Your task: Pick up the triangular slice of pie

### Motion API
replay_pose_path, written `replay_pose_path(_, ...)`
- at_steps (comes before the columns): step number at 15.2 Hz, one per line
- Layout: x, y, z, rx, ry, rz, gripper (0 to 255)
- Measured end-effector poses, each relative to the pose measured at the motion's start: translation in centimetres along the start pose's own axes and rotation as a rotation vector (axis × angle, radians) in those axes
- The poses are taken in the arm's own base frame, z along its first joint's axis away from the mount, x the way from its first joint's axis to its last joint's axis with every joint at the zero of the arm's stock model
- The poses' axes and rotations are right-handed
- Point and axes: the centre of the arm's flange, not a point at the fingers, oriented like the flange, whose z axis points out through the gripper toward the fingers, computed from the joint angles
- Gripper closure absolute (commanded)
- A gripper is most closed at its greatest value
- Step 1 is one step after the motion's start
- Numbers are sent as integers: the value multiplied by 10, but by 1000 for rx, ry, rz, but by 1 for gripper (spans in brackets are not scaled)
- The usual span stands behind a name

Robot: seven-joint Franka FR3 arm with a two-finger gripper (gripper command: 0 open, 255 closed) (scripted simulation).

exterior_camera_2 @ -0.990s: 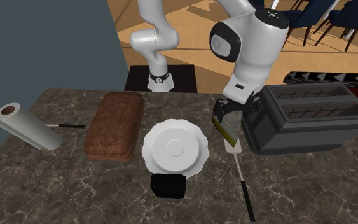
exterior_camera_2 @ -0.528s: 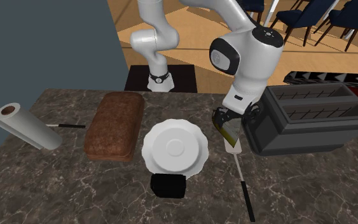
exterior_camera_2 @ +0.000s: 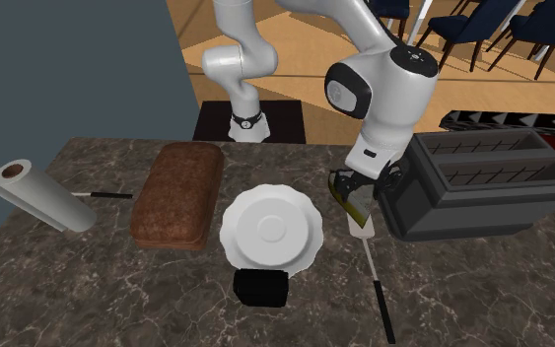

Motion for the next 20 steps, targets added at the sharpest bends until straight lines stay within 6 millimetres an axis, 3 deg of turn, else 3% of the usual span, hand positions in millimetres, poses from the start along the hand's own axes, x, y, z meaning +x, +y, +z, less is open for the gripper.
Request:
replay_pose_path(6,-1,-1,-4,-2,-6,-1,255)
replay_pose_path(20,3,-3,-73,-2,-8,-2,255)
